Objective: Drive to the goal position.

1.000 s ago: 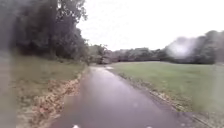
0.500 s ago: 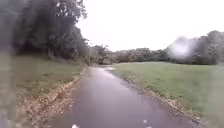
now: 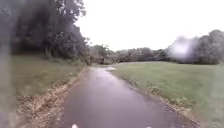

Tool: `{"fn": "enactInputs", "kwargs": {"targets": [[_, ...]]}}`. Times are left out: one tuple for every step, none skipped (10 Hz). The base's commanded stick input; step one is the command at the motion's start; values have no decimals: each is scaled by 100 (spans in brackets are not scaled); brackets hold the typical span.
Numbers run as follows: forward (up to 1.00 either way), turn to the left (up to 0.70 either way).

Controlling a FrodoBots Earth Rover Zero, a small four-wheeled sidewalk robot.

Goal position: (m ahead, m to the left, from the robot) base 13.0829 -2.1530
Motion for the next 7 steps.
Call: {"fn": "enactInputs", "kwargs": {"targets": [[70, 12], [70, 18], [70, 3], [70, 2], [70, 2], [70, 2], [70, 2]]}}
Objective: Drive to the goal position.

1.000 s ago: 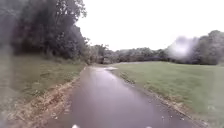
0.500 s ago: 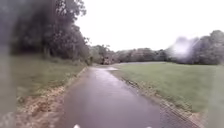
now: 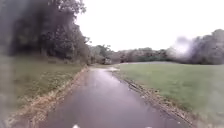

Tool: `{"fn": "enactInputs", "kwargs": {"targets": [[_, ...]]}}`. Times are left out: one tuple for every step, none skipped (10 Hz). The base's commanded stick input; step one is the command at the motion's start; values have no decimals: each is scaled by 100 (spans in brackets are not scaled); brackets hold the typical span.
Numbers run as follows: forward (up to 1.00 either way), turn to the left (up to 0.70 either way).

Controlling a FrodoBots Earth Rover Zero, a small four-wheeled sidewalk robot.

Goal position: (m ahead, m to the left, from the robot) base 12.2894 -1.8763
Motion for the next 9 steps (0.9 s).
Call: {"fn": "enactInputs", "kwargs": {"targets": [[70, 2], [70, 2], [70, 2], [70, 2], [70, 2], [70, 2], [70, 2], [70, 2], [70, 2]]}}
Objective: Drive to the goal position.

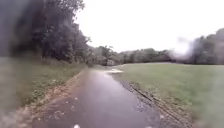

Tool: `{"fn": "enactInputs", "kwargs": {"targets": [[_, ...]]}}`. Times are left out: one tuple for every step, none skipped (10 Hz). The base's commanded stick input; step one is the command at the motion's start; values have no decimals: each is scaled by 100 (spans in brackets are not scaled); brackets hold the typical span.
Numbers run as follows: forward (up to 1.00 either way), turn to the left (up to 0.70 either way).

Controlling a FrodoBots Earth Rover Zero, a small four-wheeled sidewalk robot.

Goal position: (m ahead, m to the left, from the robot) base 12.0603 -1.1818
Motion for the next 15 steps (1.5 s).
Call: {"fn": "enactInputs", "kwargs": {"targets": [[70, 2], [70, 2], [70, 2], [70, 2], [70, 2], [70, 2], [70, 2], [70, 2], [70, 2], [70, 2], [70, 2], [70, 2], [70, 2], [70, 2], [70, 2]]}}
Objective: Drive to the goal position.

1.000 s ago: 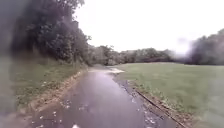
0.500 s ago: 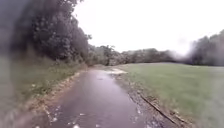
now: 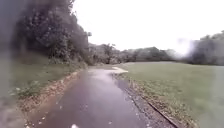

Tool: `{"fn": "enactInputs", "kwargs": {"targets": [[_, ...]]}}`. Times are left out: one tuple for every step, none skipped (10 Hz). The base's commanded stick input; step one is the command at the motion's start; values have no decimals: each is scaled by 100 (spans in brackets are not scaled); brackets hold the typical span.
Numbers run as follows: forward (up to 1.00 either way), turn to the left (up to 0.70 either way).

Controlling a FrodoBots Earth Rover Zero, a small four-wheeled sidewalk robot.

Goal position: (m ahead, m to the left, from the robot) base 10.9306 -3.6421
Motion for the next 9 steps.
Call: {"fn": "enactInputs", "kwargs": {"targets": [[70, 0], [70, 0], [70, 0], [70, 1], [70, 2], [70, 2], [70, 1], [70, 0], [70, 0]]}}
